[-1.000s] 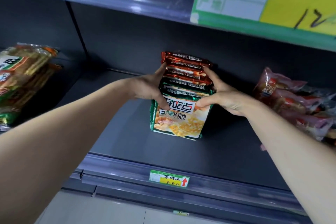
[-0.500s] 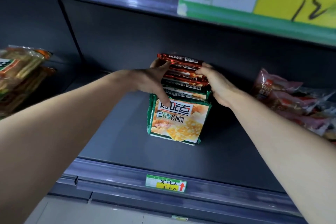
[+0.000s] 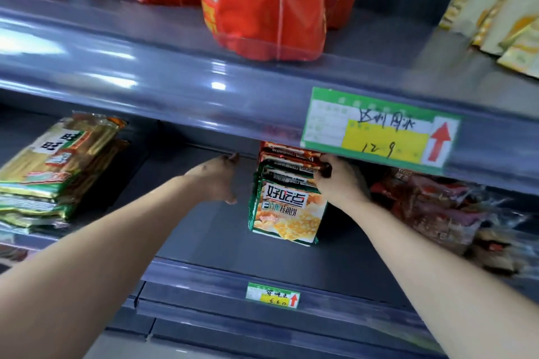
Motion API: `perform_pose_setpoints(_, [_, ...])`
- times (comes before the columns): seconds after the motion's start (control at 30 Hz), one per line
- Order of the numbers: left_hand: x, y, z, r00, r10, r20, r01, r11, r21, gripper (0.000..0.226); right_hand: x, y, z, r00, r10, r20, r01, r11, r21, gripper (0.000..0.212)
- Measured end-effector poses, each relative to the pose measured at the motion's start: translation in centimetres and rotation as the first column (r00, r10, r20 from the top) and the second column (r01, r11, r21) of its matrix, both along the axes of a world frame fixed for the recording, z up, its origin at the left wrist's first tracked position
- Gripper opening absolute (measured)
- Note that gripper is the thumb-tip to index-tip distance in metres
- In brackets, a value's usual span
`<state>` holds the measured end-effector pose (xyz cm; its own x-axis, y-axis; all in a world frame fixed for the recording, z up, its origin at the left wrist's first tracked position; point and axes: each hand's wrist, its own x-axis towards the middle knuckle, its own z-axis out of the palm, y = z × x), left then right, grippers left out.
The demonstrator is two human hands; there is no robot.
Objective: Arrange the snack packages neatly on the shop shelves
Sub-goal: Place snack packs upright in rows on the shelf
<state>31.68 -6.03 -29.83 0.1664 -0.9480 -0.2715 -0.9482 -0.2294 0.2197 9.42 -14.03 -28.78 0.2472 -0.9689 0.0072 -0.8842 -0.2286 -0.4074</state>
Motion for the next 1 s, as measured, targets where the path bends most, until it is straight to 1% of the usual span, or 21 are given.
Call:
perform_pose_setpoints(0.1, [0.7, 3.6, 0.6, 0.993, 0.082, 0.086, -0.082, 0.997, -0.012, 0.064, 0.3, 2.3, 0.3, 0.986, 0.123, -0.108, -0.134, 0.986, -0.098, 0.043])
perform_pose_setpoints(0.13, [1.0, 4.8, 0.9, 0.989, 0.102, 0.11, -0.102, 0.995, -0.006, 0.058, 0.6, 3.0, 0.3, 0.977, 0.162, -0.139, -0.177, 0.978, -0.11, 0.045])
perform_pose_setpoints(0.23, [1.9, 8.2, 1.4, 0.974, 0.154, 0.167, -0.156, 0.988, -0.003, 0.053, 1.4, 5.1, 1.0, 0.949, 0.241, -0.204, -0.264, 0.96, -0.092, 0.046])
perform_pose_setpoints(0.3, [2.4, 10.4, 2.0, 0.963, 0.177, 0.201, -0.177, 0.984, -0.02, 0.048, 2.2, 6.4, 1.5, 0.936, 0.28, -0.212, -0.301, 0.95, -0.076, 0.044])
perform_pose_setpoints(0.4, [3.6, 13.8, 2.6, 0.946, 0.243, 0.212, -0.238, 0.97, -0.051, 0.037, 3.9, 8.4, 1.7, 0.918, 0.341, -0.203, -0.361, 0.93, -0.067, 0.037])
perform_pose_setpoints(0.63, [8.1, 19.9, 3.4, 0.907, 0.327, 0.267, -0.32, 0.945, -0.07, 0.03, 10.0, 12.6, 1.5, 0.843, 0.491, -0.222, -0.502, 0.865, 0.008, 0.043])
perform_pose_setpoints(0.73, [11.2, 21.5, 3.3, 0.875, 0.38, 0.3, -0.369, 0.925, -0.096, 0.035, 13.6, 13.9, 1.4, 0.812, 0.535, -0.236, -0.543, 0.839, 0.033, 0.044])
perform_pose_setpoints(0.8, [13.6, 22.2, 3.1, 0.858, 0.402, 0.32, -0.39, 0.915, -0.104, 0.035, 16.3, 14.6, 1.2, 0.807, 0.548, -0.222, -0.55, 0.833, 0.055, 0.043])
perform_pose_setpoints(0.9, [17.4, 22.9, 3.1, 0.855, 0.397, 0.333, -0.389, 0.916, -0.094, 0.036, 20.6, 15.5, 1.1, 0.808, 0.551, -0.206, -0.548, 0.833, 0.08, 0.044])
perform_pose_setpoints(1.0, [21.3, 23.2, 2.9, 0.849, 0.397, 0.349, -0.391, 0.916, -0.092, 0.029, 24.4, 16.1, 0.9, 0.814, 0.541, -0.213, -0.532, 0.841, 0.102, 0.044])
